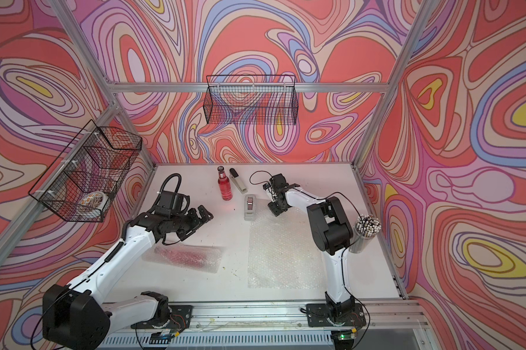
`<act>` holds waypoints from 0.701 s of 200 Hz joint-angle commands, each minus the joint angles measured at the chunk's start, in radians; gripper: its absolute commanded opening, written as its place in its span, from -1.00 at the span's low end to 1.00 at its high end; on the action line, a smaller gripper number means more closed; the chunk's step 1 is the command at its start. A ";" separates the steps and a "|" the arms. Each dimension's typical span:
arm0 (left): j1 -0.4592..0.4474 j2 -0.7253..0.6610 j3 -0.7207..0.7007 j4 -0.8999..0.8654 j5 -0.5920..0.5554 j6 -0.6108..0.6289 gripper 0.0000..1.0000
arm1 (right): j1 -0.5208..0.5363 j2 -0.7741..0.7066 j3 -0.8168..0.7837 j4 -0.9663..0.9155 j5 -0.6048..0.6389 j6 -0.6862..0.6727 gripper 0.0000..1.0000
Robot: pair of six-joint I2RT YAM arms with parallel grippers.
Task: Wrap wine bottles in bubble wrap
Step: Move the bubble wrap to the center of the board.
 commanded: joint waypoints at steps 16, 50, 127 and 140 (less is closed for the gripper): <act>0.001 0.028 0.060 0.007 0.001 0.062 1.00 | -0.009 0.001 0.025 -0.012 -0.001 -0.074 0.00; 0.000 0.083 0.101 0.153 0.018 0.238 1.00 | -0.010 -0.096 0.041 0.014 -0.077 -0.018 0.12; 0.017 0.426 0.307 0.429 0.073 0.772 0.98 | -0.021 -0.490 -0.364 0.345 -0.309 0.242 0.56; 0.032 0.482 0.326 0.464 0.085 0.812 0.99 | -0.026 -0.530 -0.418 0.392 -0.327 0.278 0.59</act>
